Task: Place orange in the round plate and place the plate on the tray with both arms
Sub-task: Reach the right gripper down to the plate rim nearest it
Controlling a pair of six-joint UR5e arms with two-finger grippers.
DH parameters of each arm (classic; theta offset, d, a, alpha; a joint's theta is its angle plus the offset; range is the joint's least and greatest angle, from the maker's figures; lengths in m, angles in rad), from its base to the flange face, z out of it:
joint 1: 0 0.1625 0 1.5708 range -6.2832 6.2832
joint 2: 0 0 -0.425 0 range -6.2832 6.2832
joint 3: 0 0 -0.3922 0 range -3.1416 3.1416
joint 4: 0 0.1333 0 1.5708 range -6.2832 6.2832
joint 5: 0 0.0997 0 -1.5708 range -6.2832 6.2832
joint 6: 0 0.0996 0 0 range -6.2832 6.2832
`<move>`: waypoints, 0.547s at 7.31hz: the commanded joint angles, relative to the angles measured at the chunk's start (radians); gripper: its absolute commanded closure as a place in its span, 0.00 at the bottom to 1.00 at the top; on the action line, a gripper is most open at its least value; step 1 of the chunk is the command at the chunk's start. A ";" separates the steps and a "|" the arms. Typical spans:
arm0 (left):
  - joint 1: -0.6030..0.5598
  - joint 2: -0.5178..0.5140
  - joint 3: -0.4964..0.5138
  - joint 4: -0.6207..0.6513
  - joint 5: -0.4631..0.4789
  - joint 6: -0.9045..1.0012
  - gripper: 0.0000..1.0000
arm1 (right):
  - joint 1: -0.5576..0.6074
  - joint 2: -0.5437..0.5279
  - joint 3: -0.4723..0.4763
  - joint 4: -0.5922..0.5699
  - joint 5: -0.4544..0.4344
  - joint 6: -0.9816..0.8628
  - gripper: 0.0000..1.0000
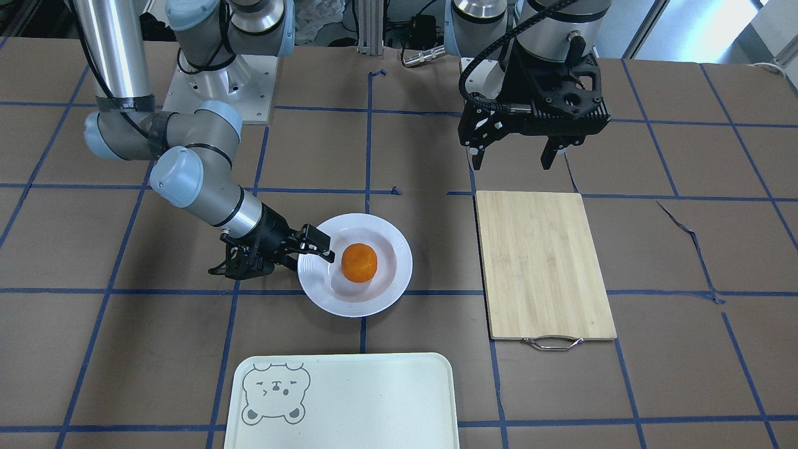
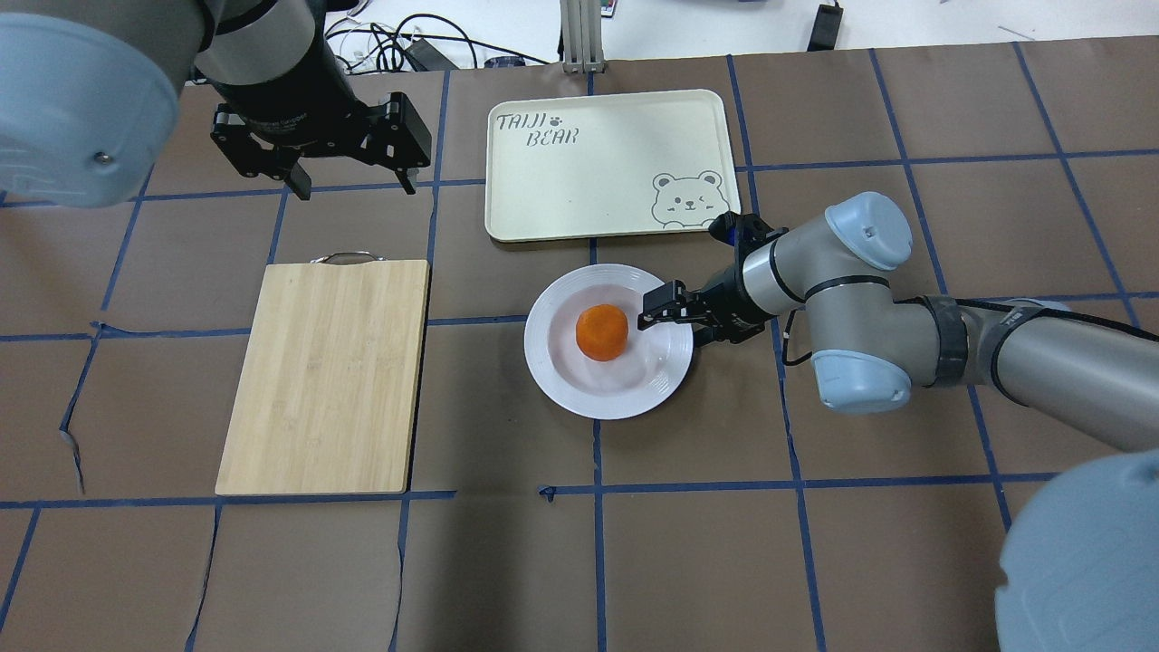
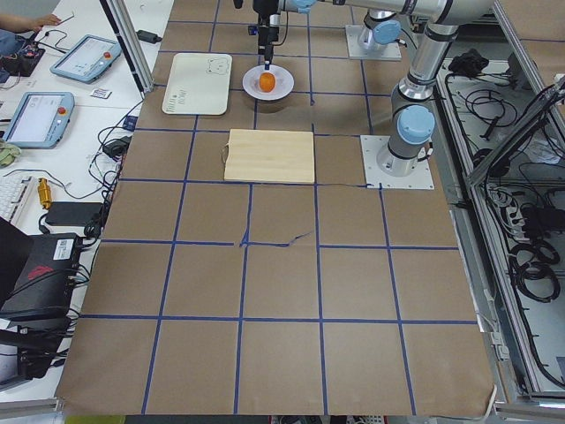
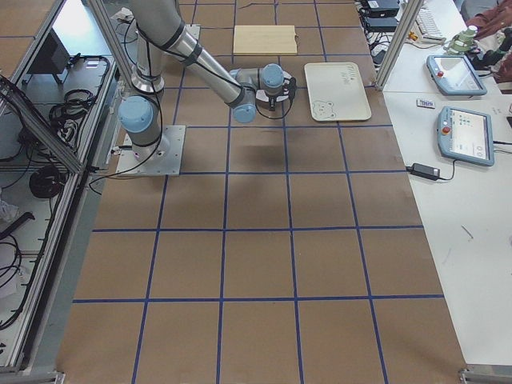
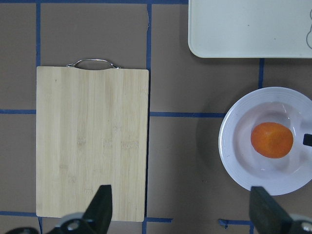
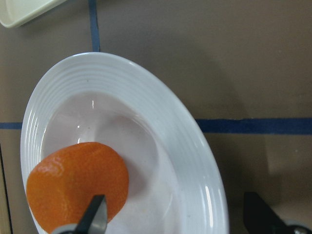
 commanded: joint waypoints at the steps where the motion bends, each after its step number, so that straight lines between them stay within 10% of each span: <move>1: 0.002 0.007 -0.003 -0.006 0.001 -0.001 0.00 | 0.003 0.000 0.011 -0.002 0.044 0.051 0.00; 4: 0.003 0.001 -0.004 -0.003 -0.001 0.000 0.00 | 0.003 0.002 0.040 -0.005 0.042 0.059 0.07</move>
